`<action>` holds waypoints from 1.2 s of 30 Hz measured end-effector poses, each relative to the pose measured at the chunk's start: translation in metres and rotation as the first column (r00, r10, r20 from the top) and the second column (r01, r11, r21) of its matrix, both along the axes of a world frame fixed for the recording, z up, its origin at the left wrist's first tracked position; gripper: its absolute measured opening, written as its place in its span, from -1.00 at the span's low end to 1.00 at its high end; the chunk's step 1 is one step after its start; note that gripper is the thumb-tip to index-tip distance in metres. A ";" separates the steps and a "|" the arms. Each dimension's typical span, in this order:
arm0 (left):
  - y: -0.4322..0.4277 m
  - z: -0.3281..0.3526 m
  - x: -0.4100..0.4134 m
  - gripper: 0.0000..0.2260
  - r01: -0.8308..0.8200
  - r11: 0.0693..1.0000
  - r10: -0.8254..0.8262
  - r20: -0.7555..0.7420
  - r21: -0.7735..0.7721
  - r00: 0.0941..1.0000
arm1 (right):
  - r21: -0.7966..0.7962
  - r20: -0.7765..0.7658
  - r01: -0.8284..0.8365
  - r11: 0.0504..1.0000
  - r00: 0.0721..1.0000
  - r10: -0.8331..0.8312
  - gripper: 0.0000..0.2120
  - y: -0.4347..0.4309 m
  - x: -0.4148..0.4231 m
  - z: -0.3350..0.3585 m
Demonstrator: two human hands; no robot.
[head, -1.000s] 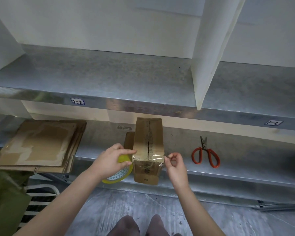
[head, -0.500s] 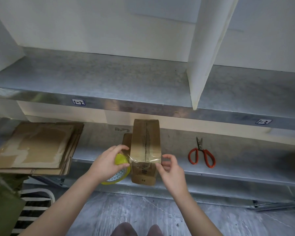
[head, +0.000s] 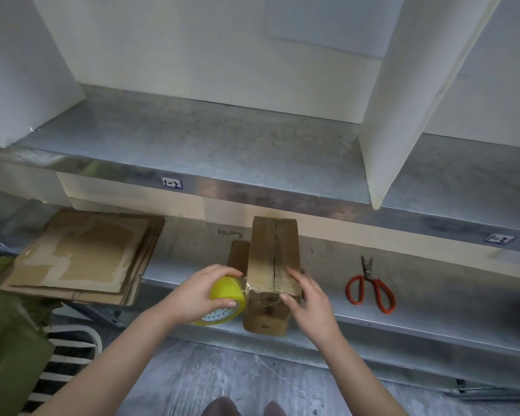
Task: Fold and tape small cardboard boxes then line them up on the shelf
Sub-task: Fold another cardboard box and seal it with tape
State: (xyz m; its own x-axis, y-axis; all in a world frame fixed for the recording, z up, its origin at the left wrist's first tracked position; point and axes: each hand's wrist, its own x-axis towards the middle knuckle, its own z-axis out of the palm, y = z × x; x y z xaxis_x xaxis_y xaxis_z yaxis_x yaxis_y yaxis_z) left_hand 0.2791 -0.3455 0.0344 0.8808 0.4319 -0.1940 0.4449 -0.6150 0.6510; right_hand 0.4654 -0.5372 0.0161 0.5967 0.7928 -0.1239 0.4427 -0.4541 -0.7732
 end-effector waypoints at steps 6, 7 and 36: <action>0.007 0.003 0.003 -0.48 -0.042 0.995 0.044 -0.015 0.095 0.999 | 0.055 -0.246 0.043 0.998 0.969 -0.029 -0.42 0.001 0.004 -0.001; 0.008 0.004 0.004 -0.47 -0.053 0.993 0.056 -0.032 0.106 0.998 | 0.060 -0.291 0.054 0.997 0.956 -0.035 -0.41 0.003 0.004 -0.001; -0.009 0.003 0.013 -0.63 -0.011 0.970 0.050 -0.155 0.243 0.987 | -0.084 0.286 0.106 0.991 0.955 -0.078 -0.60 -0.074 0.056 -0.038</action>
State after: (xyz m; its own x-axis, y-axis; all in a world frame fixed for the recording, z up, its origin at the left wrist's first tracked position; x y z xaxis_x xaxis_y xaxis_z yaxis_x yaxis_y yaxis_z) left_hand 0.2925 -0.3543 0.0376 0.8327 0.5094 -0.2173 0.5517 -0.7294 0.4045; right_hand 0.5214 -0.6115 -0.0218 0.6882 0.7253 -0.0145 0.5886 -0.5700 -0.5733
